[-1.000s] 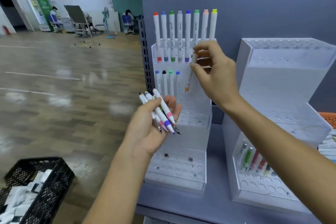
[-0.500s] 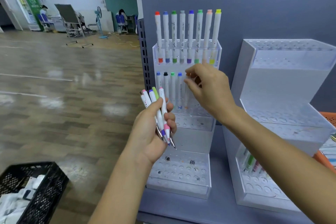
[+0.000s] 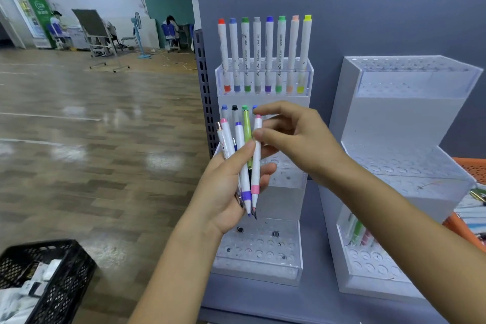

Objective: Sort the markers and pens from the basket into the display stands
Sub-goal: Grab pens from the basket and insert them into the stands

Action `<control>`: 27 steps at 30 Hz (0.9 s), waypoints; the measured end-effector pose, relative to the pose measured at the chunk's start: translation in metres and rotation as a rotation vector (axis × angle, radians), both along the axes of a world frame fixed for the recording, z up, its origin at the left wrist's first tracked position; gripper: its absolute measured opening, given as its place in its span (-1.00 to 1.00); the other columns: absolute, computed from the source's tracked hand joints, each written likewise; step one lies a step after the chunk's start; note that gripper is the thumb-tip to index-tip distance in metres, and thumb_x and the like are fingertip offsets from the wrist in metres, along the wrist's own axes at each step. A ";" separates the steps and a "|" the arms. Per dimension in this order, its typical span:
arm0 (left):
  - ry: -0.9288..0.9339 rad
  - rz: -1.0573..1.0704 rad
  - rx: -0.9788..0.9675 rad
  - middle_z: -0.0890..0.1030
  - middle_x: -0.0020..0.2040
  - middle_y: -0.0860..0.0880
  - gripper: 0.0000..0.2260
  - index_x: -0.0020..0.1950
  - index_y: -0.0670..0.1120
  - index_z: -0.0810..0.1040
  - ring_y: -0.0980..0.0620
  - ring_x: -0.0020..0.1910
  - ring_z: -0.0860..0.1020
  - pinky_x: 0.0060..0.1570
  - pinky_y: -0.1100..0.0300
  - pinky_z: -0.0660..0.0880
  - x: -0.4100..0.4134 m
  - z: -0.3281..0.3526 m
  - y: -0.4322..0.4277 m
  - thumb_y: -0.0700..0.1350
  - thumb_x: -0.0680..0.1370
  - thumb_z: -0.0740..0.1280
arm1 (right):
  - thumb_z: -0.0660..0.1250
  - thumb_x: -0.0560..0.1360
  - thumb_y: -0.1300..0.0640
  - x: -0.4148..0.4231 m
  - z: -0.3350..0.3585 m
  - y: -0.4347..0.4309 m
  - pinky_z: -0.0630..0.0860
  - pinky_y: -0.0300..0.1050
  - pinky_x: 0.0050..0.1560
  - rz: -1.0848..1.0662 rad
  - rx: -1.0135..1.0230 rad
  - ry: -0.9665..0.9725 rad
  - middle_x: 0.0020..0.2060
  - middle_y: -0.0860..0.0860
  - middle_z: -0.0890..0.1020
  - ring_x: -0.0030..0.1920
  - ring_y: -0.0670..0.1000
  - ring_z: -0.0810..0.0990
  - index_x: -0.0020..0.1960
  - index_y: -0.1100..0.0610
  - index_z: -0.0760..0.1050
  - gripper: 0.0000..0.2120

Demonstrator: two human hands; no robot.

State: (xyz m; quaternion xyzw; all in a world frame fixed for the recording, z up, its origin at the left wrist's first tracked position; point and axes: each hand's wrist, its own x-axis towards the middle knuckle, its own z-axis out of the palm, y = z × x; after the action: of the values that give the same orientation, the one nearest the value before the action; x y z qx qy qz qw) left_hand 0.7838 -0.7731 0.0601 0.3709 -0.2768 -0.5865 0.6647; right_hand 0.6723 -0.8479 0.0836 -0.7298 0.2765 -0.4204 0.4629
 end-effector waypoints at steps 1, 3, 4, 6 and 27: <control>0.016 0.004 0.008 0.70 -0.14 -0.15 -0.81 0.14 -0.17 0.53 0.05 -0.40 0.63 -0.44 0.27 0.55 0.000 0.000 -0.001 -0.15 0.59 0.23 | 0.39 0.47 0.32 -0.001 0.002 -0.001 0.61 -0.16 -0.16 -0.034 0.009 -0.032 -0.29 0.02 0.67 -0.27 0.00 0.67 0.09 0.12 0.53 -0.77; 0.058 0.031 0.038 0.69 -0.21 -0.17 -0.86 0.02 -0.19 0.51 0.00 -0.37 0.65 -0.39 0.20 0.60 0.001 0.000 -0.002 -0.15 0.61 0.21 | 0.38 0.47 0.34 -0.004 0.007 -0.006 0.57 -0.20 -0.24 -0.104 0.034 -0.127 -0.29 0.07 0.64 -0.25 -0.04 0.65 0.03 0.10 0.50 -0.79; 0.078 0.052 0.054 0.68 -0.24 -0.18 -0.87 -0.02 -0.18 0.49 -0.03 -0.37 0.65 -0.38 0.16 0.61 0.002 0.000 -0.003 -0.15 0.61 0.21 | 0.37 0.47 0.35 -0.006 0.011 -0.010 0.57 -0.19 -0.25 -0.135 0.046 -0.184 -0.28 0.09 0.63 -0.24 -0.05 0.65 0.00 0.09 0.48 -0.79; 0.104 0.095 0.088 0.64 -0.32 -0.16 -0.88 -0.06 -0.17 0.46 -0.02 -0.42 0.63 -0.39 0.13 0.61 0.004 -0.001 -0.003 -0.15 0.61 0.21 | 0.34 0.49 0.37 -0.012 0.019 -0.017 0.60 -0.17 -0.23 -0.205 0.014 -0.285 -0.26 0.10 0.61 -0.24 -0.05 0.66 -0.02 0.09 0.44 -0.78; 0.142 0.048 0.072 0.57 -0.37 -0.06 -0.85 0.15 -0.18 0.48 0.11 -0.54 0.47 -0.48 0.29 0.51 0.001 -0.004 0.001 -0.19 0.61 0.21 | 0.39 0.47 0.23 -0.008 0.007 -0.040 0.57 -0.20 -0.12 -0.498 -0.702 0.074 -0.21 -0.08 0.57 -0.21 -0.03 0.60 0.09 0.18 0.50 -0.80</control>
State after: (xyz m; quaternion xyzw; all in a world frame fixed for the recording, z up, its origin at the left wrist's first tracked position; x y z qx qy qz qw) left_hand 0.7845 -0.7721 0.0562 0.3584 -0.1989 -0.6050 0.6827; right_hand 0.6640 -0.8879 0.0908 -0.7685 0.3009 -0.5614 0.0610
